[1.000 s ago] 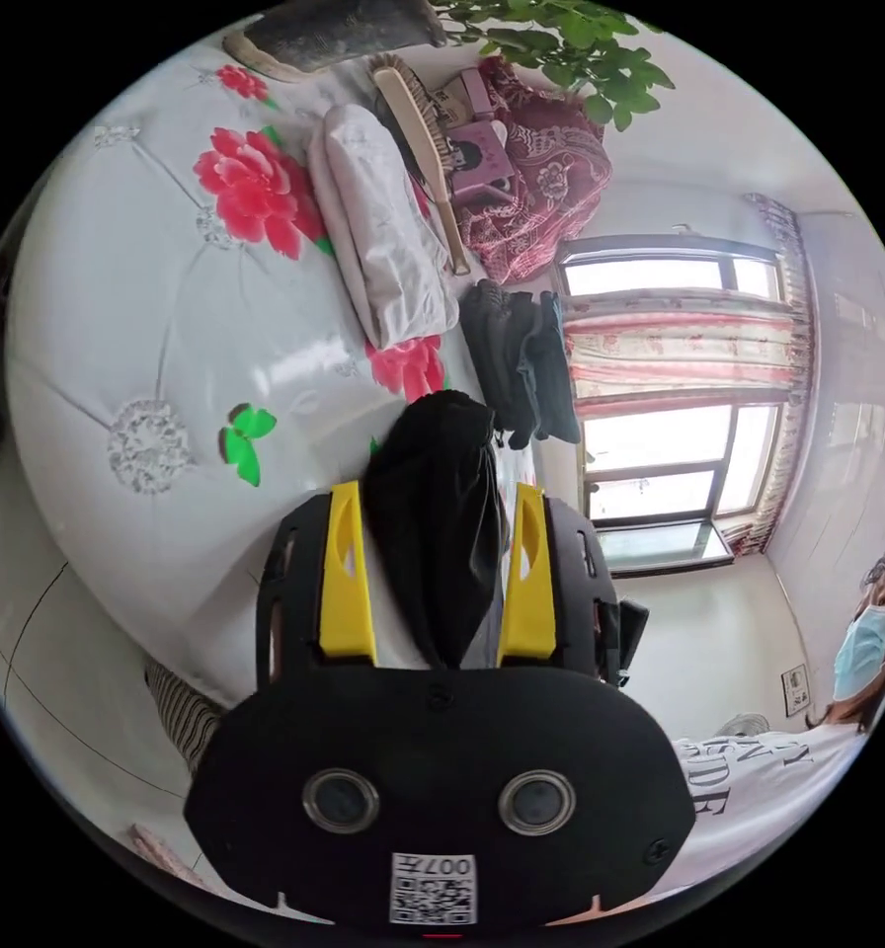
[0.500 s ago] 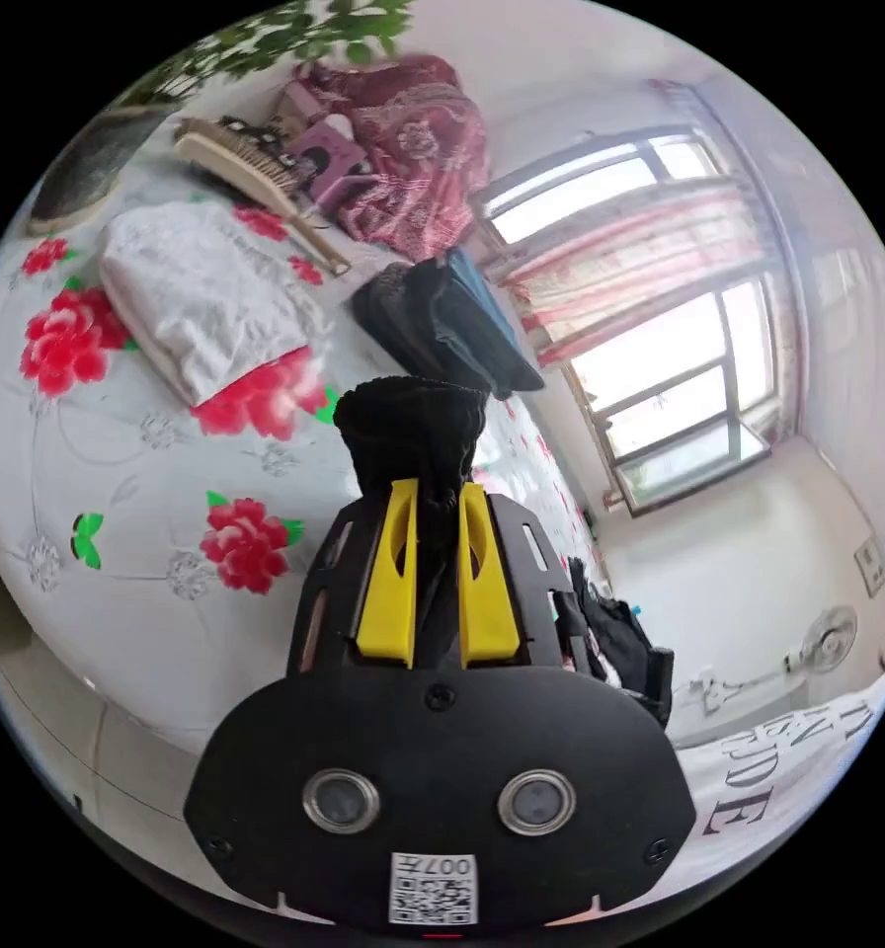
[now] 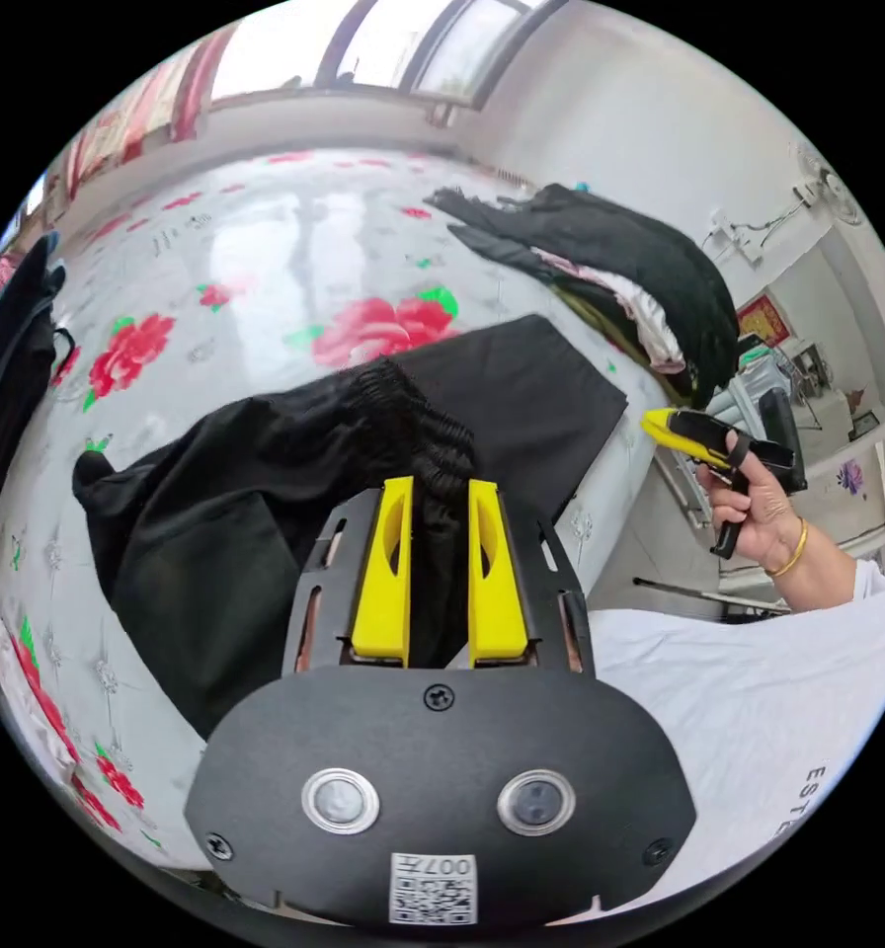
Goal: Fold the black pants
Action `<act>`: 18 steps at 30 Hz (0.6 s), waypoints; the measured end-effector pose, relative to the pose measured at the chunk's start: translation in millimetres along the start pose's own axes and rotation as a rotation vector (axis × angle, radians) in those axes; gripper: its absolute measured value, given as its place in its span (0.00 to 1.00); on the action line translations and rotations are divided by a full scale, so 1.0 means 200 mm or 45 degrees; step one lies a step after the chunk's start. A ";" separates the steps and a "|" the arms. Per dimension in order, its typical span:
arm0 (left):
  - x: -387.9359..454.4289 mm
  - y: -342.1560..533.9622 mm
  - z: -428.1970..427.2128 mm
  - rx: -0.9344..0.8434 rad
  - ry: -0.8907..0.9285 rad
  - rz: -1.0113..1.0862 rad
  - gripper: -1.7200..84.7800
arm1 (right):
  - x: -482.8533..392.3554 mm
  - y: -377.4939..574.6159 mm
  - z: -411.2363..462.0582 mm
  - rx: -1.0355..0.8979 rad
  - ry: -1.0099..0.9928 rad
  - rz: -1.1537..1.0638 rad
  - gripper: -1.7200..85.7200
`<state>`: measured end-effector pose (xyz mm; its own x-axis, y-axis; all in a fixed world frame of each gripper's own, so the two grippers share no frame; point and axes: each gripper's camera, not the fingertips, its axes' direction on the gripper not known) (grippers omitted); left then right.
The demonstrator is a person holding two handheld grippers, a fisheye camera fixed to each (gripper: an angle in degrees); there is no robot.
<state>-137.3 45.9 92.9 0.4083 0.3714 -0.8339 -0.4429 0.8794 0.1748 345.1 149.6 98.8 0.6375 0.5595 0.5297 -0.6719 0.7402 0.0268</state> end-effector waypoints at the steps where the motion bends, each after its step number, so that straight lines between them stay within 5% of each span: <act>1: 0.04 -0.02 0.05 -0.019 0.029 0.007 0.14 | 0.02 -0.01 -0.03 0.026 0.001 0.024 0.07; 9: 0.01 0.09 -0.11 0.174 -0.016 0.024 0.15 | 0.21 -0.20 -0.11 0.192 0.075 0.189 0.12; 18: -0.51 0.42 -0.14 0.218 -0.054 -0.662 0.14 | 0.10 -0.37 0.00 0.148 0.068 0.186 0.07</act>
<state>-239.1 72.7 178.4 0.5722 -0.1164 -0.8118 -0.0392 0.9849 -0.1688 408.3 106.6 107.1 0.5472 0.6790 0.4894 -0.7957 0.6035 0.0523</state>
